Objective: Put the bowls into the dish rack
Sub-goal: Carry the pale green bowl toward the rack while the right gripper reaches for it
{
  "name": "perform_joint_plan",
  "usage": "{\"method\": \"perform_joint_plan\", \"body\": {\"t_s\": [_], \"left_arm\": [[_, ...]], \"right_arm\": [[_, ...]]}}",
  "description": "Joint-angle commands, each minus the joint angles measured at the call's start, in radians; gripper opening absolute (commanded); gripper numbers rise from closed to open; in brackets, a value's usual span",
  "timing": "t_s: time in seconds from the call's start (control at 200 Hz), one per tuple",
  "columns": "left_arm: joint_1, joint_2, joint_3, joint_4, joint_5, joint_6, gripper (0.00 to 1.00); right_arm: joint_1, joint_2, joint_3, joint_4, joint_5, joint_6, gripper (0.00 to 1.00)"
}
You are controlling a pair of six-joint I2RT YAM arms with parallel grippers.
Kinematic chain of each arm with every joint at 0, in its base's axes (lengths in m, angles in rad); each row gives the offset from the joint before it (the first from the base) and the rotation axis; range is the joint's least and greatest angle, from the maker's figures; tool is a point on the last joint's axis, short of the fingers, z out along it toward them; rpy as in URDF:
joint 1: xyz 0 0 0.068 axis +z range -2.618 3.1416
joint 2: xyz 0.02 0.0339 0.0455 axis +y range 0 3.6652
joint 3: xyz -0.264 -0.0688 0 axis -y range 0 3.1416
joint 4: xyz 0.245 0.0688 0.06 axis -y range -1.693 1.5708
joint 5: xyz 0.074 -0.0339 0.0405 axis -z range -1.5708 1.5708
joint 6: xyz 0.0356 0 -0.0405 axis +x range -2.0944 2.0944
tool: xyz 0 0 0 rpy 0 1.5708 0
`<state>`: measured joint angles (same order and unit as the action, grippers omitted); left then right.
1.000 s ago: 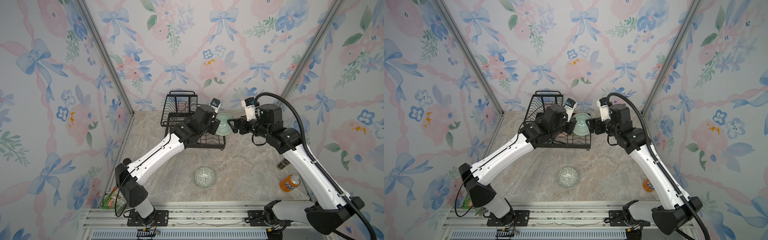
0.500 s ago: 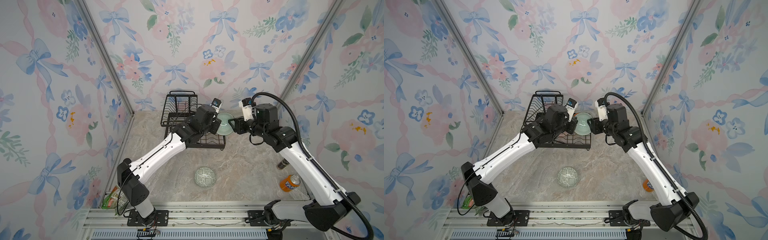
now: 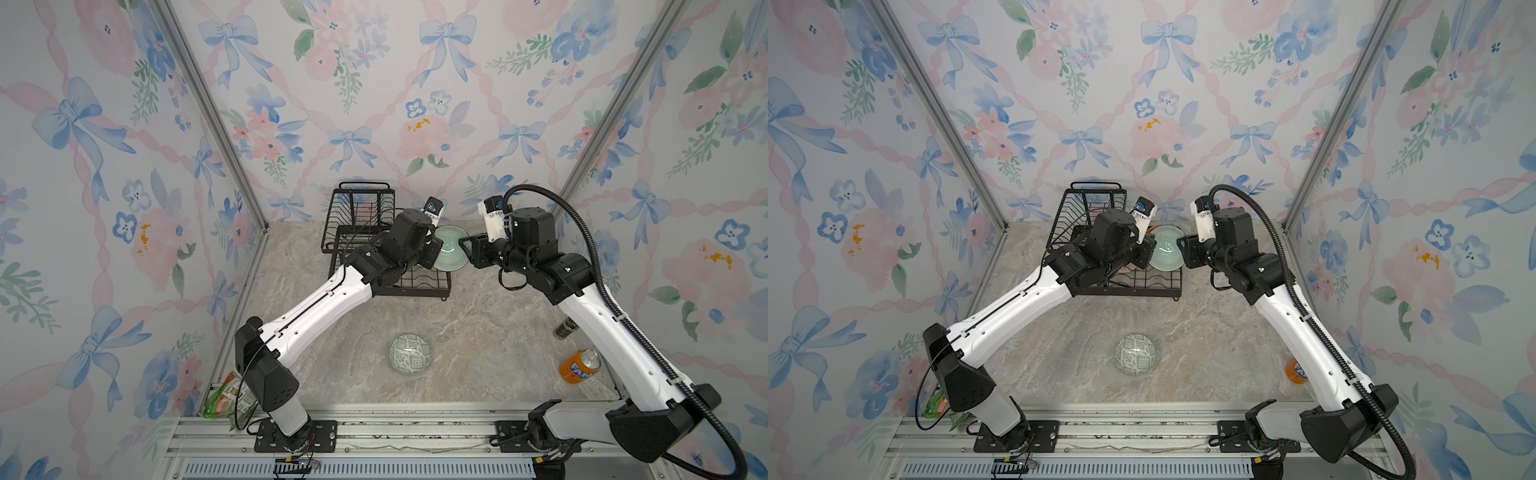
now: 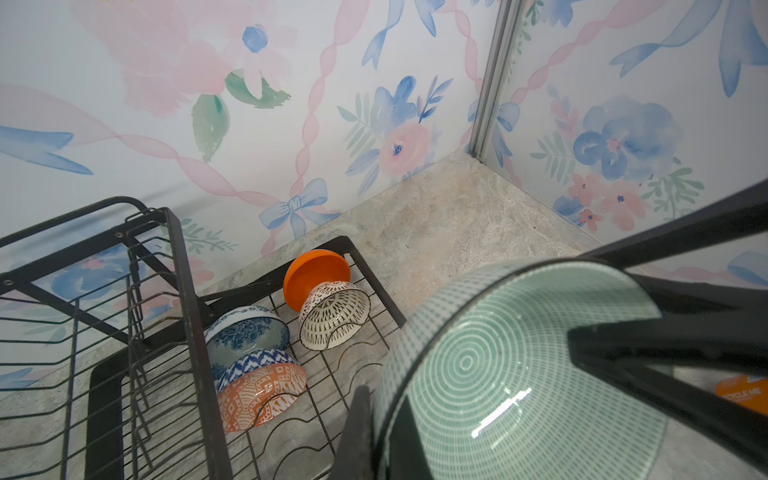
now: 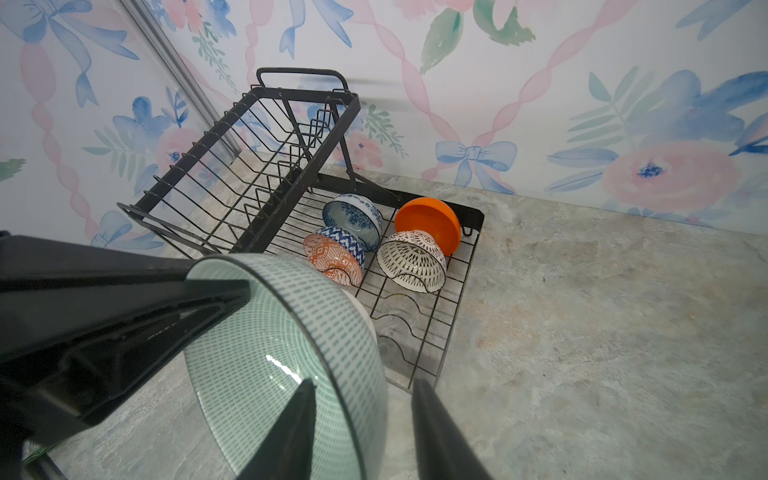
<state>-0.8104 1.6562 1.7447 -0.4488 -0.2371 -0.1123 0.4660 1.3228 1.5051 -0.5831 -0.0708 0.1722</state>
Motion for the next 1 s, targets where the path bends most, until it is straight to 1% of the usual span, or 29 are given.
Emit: {"method": "perform_joint_plan", "body": {"t_s": [0.0, 0.15, 0.255, 0.32, 0.405, 0.53, 0.625, 0.675, 0.82, 0.995], "left_arm": [[0.002, -0.018, 0.038, 0.081, 0.016, -0.011, 0.0], [-0.002, -0.019, 0.038, 0.084, 0.015, -0.009, 0.0], [-0.004, -0.02, 0.038, 0.085, 0.016, -0.007, 0.0], [-0.004, -0.019, 0.038, 0.085, 0.017, -0.007, 0.0], [-0.004, -0.019, 0.038, 0.087, 0.018, -0.007, 0.0], [-0.006, -0.018, 0.038, 0.089, 0.021, -0.007, 0.0], [-0.009, -0.022, 0.032, 0.087, 0.035, 0.004, 0.0], [-0.012, -0.039, 0.007, 0.089, 0.04, 0.013, 0.0], [-0.012, -0.079, -0.058, 0.111, 0.024, 0.018, 0.0], [-0.012, -0.072, -0.056, 0.113, 0.033, 0.018, 0.0]], "right_arm": [[0.012, 0.012, -0.003, -0.014, 0.019, 0.001, 0.4], [0.014, 0.025, -0.005, -0.021, 0.033, 0.0, 0.4], [0.018, 0.032, -0.006, -0.024, 0.048, -0.001, 0.37], [0.02, 0.036, -0.003, -0.029, 0.056, -0.003, 0.29], [0.021, 0.038, -0.001, -0.033, 0.064, -0.006, 0.23], [0.023, 0.039, 0.007, -0.04, 0.074, -0.012, 0.17], [0.023, 0.04, 0.008, -0.041, 0.081, -0.016, 0.08], [0.022, 0.05, 0.014, -0.047, 0.084, -0.017, 0.0], [0.028, 0.072, 0.049, -0.077, 0.099, -0.02, 0.0], [0.031, 0.056, 0.023, -0.047, 0.116, -0.017, 0.0]]}}
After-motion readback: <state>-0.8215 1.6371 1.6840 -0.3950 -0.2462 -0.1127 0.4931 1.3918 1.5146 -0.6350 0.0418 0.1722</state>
